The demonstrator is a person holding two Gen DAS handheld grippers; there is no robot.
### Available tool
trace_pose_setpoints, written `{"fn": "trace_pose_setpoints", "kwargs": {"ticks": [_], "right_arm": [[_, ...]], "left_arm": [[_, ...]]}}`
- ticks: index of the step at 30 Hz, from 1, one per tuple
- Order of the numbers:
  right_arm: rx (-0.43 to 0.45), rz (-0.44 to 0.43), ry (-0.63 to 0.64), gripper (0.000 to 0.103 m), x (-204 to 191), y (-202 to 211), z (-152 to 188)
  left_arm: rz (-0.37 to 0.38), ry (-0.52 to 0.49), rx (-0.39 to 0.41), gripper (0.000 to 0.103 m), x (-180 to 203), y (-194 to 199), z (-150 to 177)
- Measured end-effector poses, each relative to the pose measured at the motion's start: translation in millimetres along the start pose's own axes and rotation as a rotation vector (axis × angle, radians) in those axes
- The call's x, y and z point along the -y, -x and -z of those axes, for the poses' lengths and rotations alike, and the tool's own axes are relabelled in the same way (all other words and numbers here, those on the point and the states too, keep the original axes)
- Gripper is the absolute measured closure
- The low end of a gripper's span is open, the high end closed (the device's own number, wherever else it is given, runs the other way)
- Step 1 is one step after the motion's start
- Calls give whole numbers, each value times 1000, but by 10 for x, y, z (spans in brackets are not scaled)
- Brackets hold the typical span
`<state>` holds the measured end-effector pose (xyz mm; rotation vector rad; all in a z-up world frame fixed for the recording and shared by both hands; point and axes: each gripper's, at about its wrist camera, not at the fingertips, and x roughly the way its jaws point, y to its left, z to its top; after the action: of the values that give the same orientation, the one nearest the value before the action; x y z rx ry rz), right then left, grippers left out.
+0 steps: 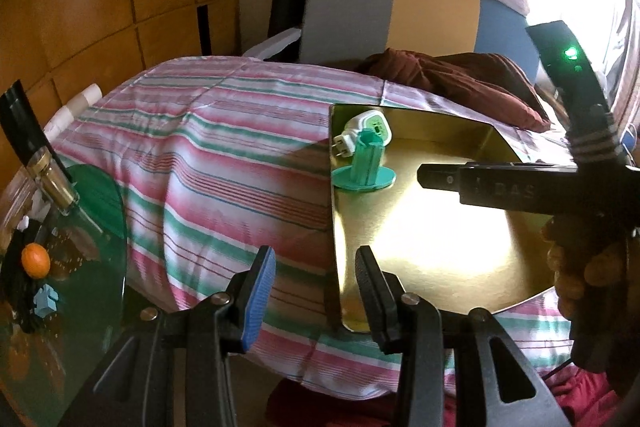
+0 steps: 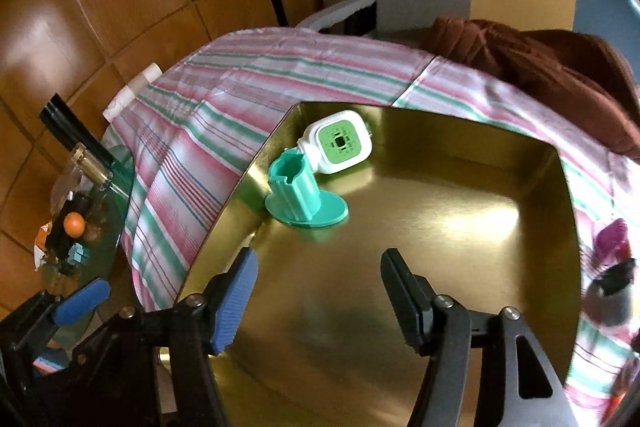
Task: Organize rigid objects
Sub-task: 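Carry the green cup toy into the gold tray and open the right gripper, then move the left gripper to the orange cubes and grasp them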
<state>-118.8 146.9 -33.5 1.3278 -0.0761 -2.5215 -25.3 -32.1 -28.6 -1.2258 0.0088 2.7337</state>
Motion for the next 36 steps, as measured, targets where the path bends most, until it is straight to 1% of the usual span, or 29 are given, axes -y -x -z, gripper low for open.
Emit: {"fn": "trace_pose_setpoints", "kwargs": {"ticks": [7, 9, 12, 17, 20, 23, 27, 31, 33, 34, 35, 36], "right_arm": [[62, 23, -5, 34, 114, 290, 87], [78, 28, -13, 30, 167, 374, 115], [99, 39, -28, 29, 259, 497, 159], [131, 74, -67, 27, 524, 739, 257], [160, 117, -121, 27, 828, 958, 351], [187, 196, -199, 25, 1235, 1223, 496], [214, 310, -352, 21, 1910, 1595, 791], [252, 431, -585, 18, 2668, 1965, 1208], [269, 481, -704, 18, 3003, 2113, 1436], [279, 504, -770, 18, 3153, 2170, 1564], [291, 516, -838, 18, 3291, 2215, 1698], [306, 516, -899, 18, 3417, 2249, 1830]], "left_arm": [[21, -38, 0, 61, 178, 48, 4], [25, -57, 2, 61, 243, 62, 0], [35, -78, -2, 61, 336, 63, 4], [75, -125, -15, 61, 514, 59, 2], [113, -160, -9, 61, 681, 81, -21], [153, -182, -4, 61, 833, 92, -60], [231, -239, 6, 61, 1138, 139, -105], [307, -315, 13, 61, 1505, 188, -145], [353, -385, 10, 61, 1795, 205, -151], [362, -405, 10, 61, 1900, 209, -142], [384, -442, 2, 61, 2080, 204, -127], [409, -464, -10, 61, 2180, 197, -122]]}}
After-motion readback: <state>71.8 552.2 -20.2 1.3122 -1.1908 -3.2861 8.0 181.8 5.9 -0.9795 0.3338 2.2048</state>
